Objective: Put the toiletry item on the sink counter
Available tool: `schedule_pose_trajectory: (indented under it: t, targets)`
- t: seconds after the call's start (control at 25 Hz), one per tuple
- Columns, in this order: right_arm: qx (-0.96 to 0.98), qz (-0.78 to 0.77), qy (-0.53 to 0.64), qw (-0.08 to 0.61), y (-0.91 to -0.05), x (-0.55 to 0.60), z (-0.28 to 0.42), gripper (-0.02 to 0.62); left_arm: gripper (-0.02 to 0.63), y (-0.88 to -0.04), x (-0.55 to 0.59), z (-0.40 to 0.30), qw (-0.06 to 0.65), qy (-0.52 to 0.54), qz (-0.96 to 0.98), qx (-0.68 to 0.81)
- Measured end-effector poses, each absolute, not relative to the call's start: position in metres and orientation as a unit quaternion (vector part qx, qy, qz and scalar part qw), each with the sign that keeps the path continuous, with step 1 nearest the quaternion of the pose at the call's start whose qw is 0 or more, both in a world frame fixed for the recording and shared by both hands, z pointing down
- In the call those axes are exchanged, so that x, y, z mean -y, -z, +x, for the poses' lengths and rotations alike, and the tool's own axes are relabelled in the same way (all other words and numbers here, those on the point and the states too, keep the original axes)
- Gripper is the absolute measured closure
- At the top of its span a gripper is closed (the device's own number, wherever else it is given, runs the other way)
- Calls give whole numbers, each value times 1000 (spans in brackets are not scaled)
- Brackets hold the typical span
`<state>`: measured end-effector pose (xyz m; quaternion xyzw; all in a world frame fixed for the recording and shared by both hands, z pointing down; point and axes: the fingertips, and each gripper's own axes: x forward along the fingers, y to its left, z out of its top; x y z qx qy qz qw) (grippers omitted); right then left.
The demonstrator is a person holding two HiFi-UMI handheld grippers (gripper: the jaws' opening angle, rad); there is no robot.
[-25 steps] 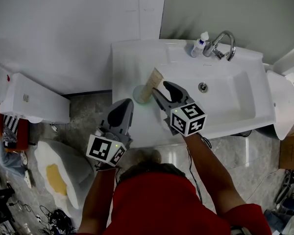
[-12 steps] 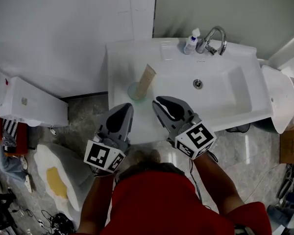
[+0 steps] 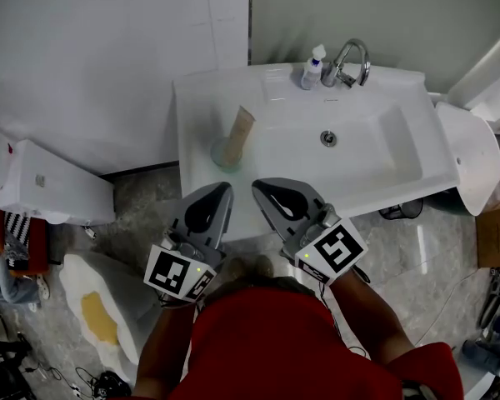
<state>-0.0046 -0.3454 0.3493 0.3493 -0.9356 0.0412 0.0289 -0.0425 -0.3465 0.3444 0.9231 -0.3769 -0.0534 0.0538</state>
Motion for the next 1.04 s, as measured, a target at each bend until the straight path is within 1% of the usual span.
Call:
schedule_pose_trajectory:
  t: [0.24,0.4,0.6,1.04]
  targets:
    - [932,359,-38,22,-347,340,0,568,589,-344,341,-38,54,52,927,367]
    - [930,363,-44,36,-352,335,4,568,589,-344,338,-34,54,52,930,361]
    - [930,366,-46,14,-340,332,1,568,589,-342,336,-31,52,54,932,355]
    - [928,371,-37,12,-332,325,5,568,589,-336,332,-32,50,64,932,354]
